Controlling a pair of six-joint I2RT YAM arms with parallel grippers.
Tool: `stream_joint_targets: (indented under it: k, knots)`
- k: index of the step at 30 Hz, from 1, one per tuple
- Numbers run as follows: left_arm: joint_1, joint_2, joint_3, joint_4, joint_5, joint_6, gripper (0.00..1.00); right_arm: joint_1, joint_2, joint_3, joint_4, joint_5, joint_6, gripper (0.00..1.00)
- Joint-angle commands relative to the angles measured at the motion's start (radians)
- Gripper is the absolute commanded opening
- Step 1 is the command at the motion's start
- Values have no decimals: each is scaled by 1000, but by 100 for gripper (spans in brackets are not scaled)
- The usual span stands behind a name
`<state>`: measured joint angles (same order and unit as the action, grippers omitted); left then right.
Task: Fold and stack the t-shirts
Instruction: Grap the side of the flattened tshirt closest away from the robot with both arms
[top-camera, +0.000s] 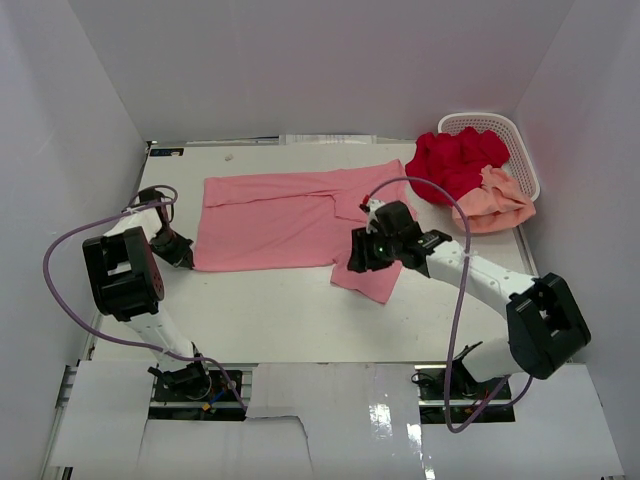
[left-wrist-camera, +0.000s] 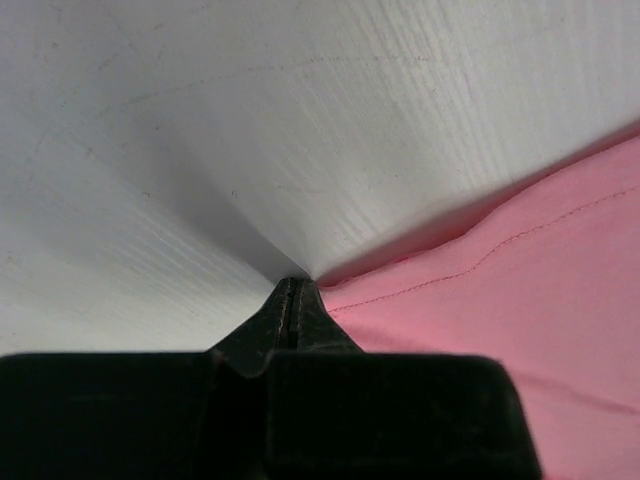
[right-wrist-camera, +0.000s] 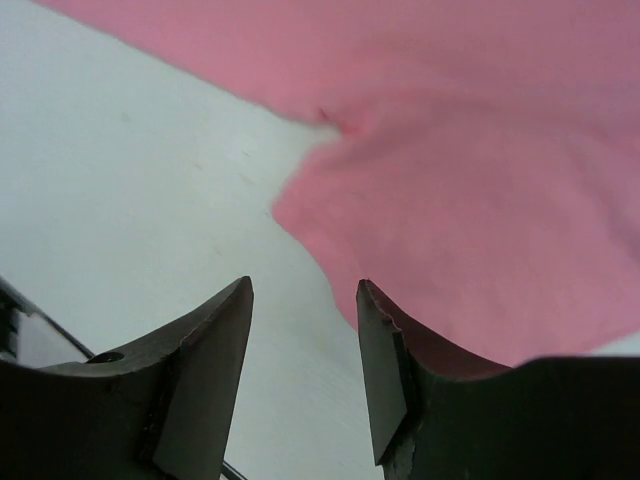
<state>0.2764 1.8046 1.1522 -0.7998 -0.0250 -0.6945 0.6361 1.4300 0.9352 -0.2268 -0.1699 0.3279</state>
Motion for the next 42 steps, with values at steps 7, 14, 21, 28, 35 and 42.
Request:
stream_joint_targets:
  k: [7, 14, 21, 28, 35, 42]
  knots:
    - [-11, -74, -63, 70, 13, 18, 0, 4, -166, -211, -201, 217, 181, 51]
    - [-20, -105, -94, 91, -7, 24, 0, 4, -221, -312, -172, 219, 272, 48]
    - [-26, -105, -97, 102, -12, 30, 0, 4, -158, -346, -145, 213, 275, 47]
    - [-31, -123, -83, 100, -24, 36, 0, 4, -108, -349, -95, 234, 287, 45]
    - [-39, -139, -88, 100, -30, 39, 0, 4, -48, -329, -68, 262, 275, 44]
    - [-42, -139, -92, 102, -39, 43, 0, 4, 0, -320, -74, 282, 266, 29]
